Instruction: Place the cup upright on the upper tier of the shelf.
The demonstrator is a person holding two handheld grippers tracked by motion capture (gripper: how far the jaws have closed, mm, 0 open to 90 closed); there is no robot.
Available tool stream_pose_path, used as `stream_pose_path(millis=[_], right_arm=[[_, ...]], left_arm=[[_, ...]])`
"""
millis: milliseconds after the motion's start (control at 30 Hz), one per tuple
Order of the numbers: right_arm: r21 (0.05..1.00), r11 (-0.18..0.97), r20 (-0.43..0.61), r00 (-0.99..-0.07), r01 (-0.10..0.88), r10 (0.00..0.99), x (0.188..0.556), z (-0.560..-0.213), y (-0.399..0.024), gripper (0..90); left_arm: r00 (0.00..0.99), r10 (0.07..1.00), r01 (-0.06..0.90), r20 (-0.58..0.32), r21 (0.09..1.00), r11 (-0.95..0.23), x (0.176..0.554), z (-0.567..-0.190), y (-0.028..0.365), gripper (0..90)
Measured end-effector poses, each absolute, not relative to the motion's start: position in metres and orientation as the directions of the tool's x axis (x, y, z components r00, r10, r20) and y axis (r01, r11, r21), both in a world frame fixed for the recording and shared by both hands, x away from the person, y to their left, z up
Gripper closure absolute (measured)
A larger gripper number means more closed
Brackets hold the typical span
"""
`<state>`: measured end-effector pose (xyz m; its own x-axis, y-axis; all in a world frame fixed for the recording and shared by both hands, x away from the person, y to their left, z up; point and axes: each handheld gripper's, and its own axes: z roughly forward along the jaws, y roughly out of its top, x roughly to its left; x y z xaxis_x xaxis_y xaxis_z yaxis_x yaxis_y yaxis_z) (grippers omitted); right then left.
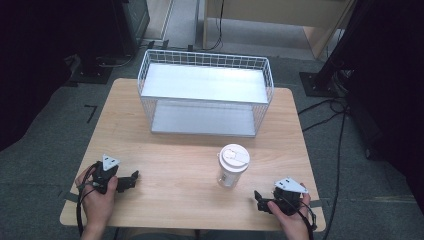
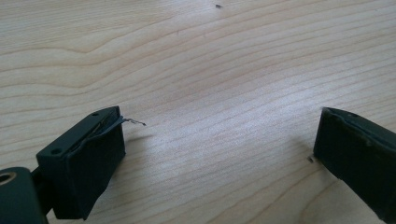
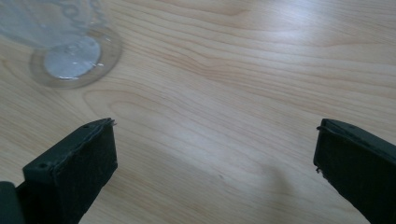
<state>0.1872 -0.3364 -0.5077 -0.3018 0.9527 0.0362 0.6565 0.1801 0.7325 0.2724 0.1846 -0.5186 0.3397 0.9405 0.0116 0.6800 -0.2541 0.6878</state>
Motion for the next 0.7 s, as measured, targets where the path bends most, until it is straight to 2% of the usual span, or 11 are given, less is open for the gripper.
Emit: stream_pose_path(millis=[333, 700], right_arm=[[0.746, 0.166, 0.09, -0.344, 0.645, 0.935, 0.188, -0.505, -0.317, 0.0], [0.742, 0.217, 0.071, -0.396, 0.634, 0.915, 0.196, -0.506, -0.29, 0.0]], left_arm=[[0.34, 0.941, 0.68, 0.012, 0.687, -0.254, 0.272, -0.519, 0.185, 2.5], [0.34, 0.94, 0.68, 0.012, 0.687, -0.254, 0.272, -0.519, 0.185, 2.5]])
